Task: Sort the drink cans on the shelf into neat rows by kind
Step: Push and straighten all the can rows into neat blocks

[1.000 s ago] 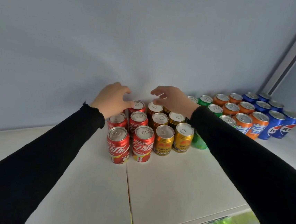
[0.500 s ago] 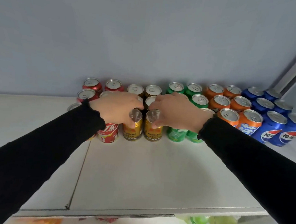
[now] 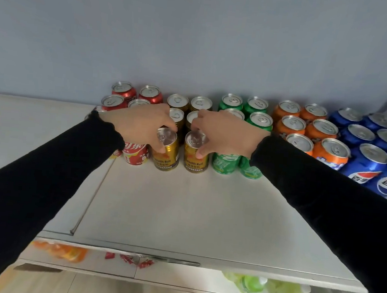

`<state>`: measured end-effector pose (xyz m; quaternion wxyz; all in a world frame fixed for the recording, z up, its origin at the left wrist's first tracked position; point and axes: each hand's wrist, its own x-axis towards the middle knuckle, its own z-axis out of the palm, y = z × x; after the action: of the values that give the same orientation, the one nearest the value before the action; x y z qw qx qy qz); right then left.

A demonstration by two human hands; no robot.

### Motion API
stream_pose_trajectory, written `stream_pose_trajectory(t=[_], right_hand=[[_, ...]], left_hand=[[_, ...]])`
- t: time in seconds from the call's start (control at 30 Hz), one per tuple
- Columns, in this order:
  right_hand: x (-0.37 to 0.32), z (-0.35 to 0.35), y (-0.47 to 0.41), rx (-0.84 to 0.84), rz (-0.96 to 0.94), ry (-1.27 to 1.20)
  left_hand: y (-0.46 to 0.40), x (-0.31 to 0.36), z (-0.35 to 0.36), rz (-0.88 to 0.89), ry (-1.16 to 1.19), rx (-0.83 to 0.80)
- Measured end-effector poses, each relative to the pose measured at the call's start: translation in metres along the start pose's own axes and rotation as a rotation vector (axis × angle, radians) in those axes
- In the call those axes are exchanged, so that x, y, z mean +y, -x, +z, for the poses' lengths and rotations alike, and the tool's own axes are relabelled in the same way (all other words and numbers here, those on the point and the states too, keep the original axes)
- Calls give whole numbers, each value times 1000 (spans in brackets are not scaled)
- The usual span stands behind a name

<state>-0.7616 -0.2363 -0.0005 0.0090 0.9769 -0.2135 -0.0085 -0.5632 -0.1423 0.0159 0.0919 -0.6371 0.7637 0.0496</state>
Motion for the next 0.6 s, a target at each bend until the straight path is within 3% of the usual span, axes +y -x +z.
stream_pose_trajectory(t=[0.17,0.27,0.37,0.6], right_hand=[[6,-13,6,-79,-7,-109],[25,-37,-6,-12,85,-258],[40,-44,-26,78,143,-157],[22,-24,-64,-54,155,17]], left_hand=[[4,1,-14,31,69,-86],[-2,-13,-30,-66,90,0],[-20,-22,-36,-156,69,73],[-54,-22,-19,-204,53,31]])
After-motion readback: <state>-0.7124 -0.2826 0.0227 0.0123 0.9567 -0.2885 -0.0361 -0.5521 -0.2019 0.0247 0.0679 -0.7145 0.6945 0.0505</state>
